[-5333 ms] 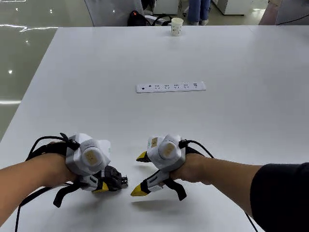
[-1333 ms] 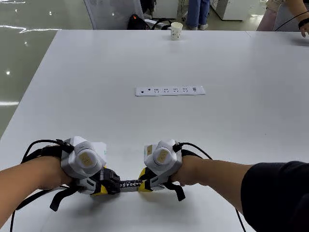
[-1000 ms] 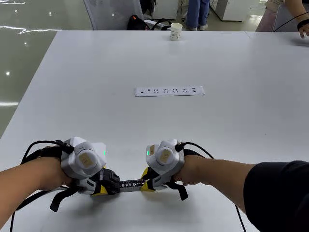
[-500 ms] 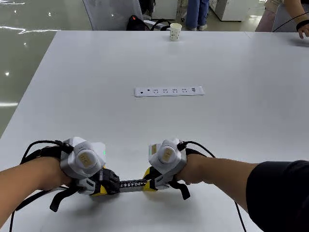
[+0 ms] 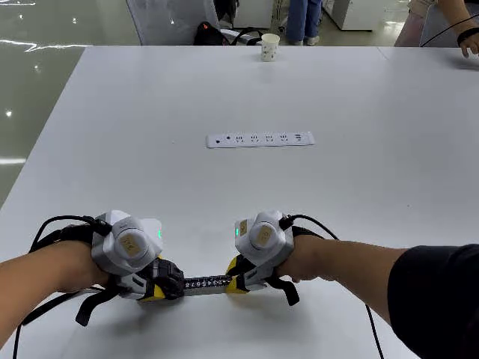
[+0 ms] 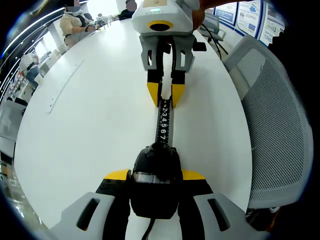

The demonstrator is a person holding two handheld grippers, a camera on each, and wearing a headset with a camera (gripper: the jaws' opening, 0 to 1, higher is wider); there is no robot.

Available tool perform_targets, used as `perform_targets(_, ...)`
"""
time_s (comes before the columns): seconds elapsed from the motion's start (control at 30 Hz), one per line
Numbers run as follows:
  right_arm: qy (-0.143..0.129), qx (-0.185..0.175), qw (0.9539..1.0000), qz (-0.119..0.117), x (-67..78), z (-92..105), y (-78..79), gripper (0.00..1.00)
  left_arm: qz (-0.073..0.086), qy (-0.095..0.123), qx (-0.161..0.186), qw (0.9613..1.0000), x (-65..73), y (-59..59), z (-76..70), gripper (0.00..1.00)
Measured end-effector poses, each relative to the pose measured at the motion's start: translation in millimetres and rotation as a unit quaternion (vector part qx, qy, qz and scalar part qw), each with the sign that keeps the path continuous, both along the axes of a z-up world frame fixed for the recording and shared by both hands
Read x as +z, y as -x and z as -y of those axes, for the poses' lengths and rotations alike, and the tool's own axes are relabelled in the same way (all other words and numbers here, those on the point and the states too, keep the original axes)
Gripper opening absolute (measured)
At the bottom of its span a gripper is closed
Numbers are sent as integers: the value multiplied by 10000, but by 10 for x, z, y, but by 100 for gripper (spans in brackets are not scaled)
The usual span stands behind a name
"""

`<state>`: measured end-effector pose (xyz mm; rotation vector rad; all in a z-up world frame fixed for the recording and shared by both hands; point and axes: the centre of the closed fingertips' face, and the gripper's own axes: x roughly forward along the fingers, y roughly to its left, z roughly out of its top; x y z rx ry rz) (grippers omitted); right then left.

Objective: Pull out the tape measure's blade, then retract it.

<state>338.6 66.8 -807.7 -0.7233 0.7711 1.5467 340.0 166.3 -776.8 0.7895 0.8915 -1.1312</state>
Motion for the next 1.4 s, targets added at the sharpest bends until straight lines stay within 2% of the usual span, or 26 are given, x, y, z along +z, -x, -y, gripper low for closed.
perform_targets(1.4, 112, -84, 9999, -16, -12, 278, -63, 10, 17, 17, 41, 10000, 2, -7, 7, 31)
